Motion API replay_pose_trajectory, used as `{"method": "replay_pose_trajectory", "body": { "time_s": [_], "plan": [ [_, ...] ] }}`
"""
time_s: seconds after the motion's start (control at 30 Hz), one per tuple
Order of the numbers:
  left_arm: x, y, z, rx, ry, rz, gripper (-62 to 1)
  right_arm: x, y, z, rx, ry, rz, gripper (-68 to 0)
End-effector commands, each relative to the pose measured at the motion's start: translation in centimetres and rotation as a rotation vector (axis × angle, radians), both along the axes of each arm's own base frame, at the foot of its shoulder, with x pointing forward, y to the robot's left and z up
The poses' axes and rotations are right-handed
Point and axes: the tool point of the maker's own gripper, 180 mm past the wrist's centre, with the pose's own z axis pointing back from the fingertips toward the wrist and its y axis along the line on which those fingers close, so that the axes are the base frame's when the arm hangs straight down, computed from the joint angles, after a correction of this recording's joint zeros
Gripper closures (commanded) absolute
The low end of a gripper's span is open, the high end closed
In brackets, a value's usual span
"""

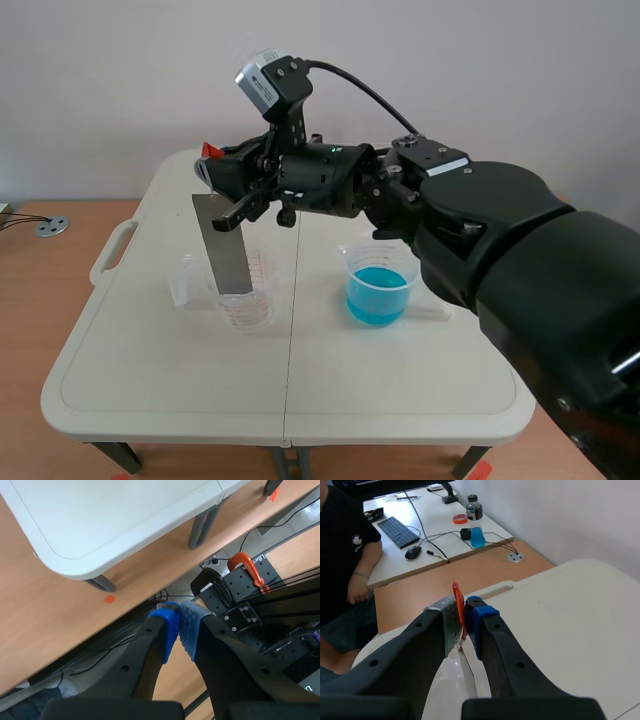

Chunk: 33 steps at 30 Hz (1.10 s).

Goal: Hold the metal plate by the orange handle, dip it into the blue solution, take it out and point at it, then put the plate back in the beaker on the left.
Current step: 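Move the plate over the blue solution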

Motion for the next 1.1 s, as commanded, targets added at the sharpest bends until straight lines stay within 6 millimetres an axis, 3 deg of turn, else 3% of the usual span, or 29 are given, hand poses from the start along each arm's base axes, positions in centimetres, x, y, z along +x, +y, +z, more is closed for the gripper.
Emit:
{"method": "replay_pose_trajectory", "body": {
  "time_s": [0.0, 0.57, 0.87, 1.07],
  "plan": [
    [0.1, -0.4, 0.4, -0.02, -0.012, 0.0, -1.8, 0.3, 0.2, 2.8, 0.04, -0.07, 0.018, -1.3],
    [0.2, -0.4, 0.4, -0.022, -0.015, 0.0, -1.8, -2.4, -1.1, 9.4, 0.02, -0.306, 0.063, -1.3],
    [0.1, -0.4, 0.4, -0.021, -0.014, 0.0, -1.8, -2.6, -4.0, 13.6, 0.059, -0.365, 0.006, -1.3],
    [0.1, -0.4, 0.4, -0.021, -0.014, 0.0, -1.8, -1.7, -6.7, 15.0, 0.043, -0.366, -0.053, -1.3]
  ]
}}
